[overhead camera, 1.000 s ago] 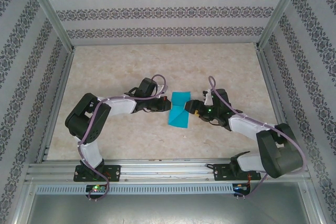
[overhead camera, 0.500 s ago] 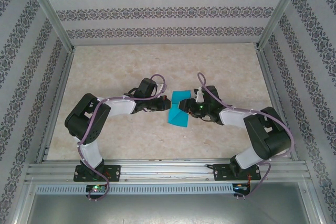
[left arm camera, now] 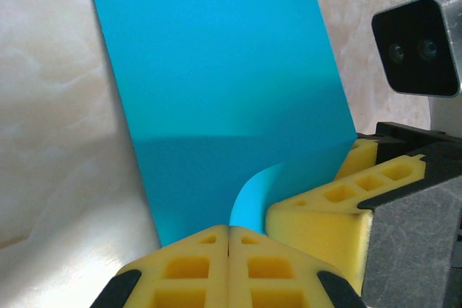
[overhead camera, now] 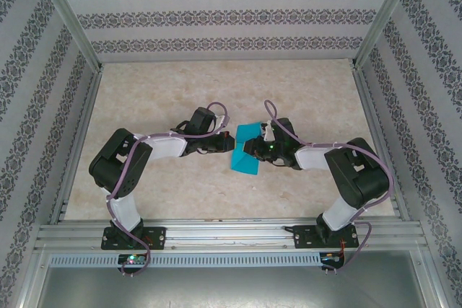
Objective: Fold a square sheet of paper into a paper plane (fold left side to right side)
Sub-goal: Turn over the paper at the center of the table.
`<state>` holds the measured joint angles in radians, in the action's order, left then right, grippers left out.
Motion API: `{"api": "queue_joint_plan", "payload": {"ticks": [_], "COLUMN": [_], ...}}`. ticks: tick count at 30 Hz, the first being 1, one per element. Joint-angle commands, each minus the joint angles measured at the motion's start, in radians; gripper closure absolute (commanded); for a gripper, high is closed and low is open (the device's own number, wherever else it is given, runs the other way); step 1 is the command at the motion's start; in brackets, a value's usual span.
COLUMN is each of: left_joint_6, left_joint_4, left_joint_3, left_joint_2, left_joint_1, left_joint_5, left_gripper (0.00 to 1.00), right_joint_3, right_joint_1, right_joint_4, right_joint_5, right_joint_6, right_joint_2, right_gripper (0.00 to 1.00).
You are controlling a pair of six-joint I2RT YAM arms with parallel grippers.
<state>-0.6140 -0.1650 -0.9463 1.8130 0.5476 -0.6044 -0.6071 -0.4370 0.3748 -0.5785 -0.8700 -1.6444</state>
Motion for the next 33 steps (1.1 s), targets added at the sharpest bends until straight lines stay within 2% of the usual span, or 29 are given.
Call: {"api": "queue_joint_plan", "payload": {"ticks": [1,7,11,23,28,33], "left_joint_6": [0.017,0.039,0.055,0.055,-0.02,-0.208], "left_joint_4": [0.01,0.042,0.069,0.092,0.011,-0.242], "left_joint_3": [0.0,-0.01,-0.01,0.023,0.063,0.132], "left_joint_2": [-0.018,-0.04,-0.077,-0.296,-0.411,-0.462], "left_joint_1": [-0.004,-0.003,-0.005,-0.046,-0.096,-0.159], "left_joint_5": [0.006,0.016,0.041,0.11,0.091,-0.044], "left_gripper": [0.94,0.87,0.78,0.51,0.36,0.28], "right_joint_3": [-0.019,-0.017,-0.022,0.003,0.01,0.017], "right_joint_1": [-0.01,-0.009,-0.007,0.043,0.086,0.122], "right_joint_4": [0.038,0.04,0.037,0.032,0.033,0.06], "right_joint_5": [-0.018,-0.018,-0.023,-0.014,-0.037,-0.062], "right_joint_6": [-0.006,-0.007,-0.001,0.083,0.15,0.191], "right_joint_2": [-0.01,0.002,0.027,0.181,0.292,0.409], "right_gripper": [0.83,0.93,0.97,1.0,1.0,1.0]}}
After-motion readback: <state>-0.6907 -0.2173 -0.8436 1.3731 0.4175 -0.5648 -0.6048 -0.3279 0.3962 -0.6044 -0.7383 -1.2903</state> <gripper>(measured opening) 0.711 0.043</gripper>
